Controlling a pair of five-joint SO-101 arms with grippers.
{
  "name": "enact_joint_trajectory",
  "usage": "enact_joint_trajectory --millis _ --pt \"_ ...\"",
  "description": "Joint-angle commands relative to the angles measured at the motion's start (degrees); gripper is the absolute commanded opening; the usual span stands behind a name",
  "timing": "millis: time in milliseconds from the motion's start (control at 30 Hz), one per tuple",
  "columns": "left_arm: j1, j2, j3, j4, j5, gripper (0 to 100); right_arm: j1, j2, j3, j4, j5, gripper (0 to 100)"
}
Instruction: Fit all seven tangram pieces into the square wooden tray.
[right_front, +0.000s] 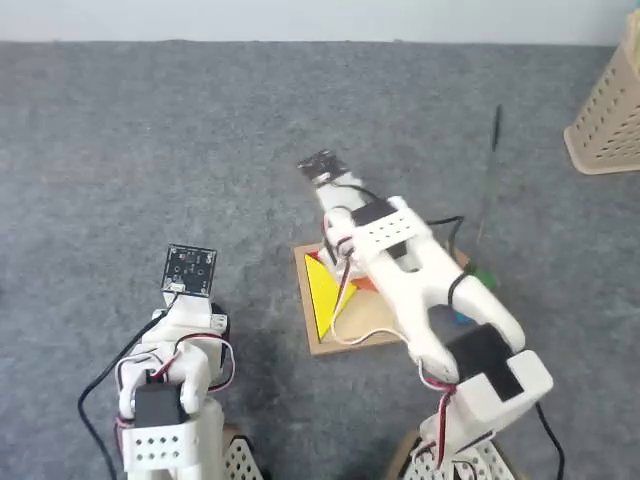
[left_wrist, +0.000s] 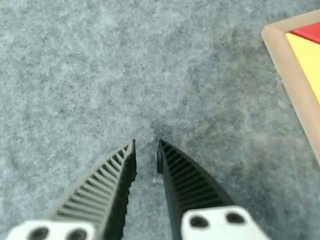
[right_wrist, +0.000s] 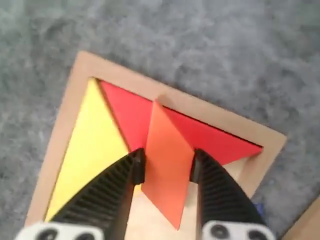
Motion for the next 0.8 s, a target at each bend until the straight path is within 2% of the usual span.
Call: enact_joint_trajectory --millis 0,133,233,400,567,767 --pt "0.18 -1.23 -0.57 0.00 0.44 7 4.26 -0.31 -0.79 -0.66 -0.79 6.5" --pt "0.18 -1.23 -0.57 0.00 0.44 7 8.04 -0.75 -0.53 0.84 -1.14 5.8" --pt "0.18 -1.23 -0.57 0.00 0.44 7 10.68 -0.84 -0.70 1.45 -4.04 4.6" --pt "0.18 -1.23 -0.57 0.00 0.44 7 11.21 -0.84 -0.44 6.55 -7.30 3.8" --pt "0.18 -1.23 -0.57 0.00 0.44 7 10.86 -1.01 -0.62 7.25 -7.38 3.8" --pt "0.18 -1.23 -0.57 0.00 0.44 7 7.69 -6.99 1.67 6.20 4.57 3.7"
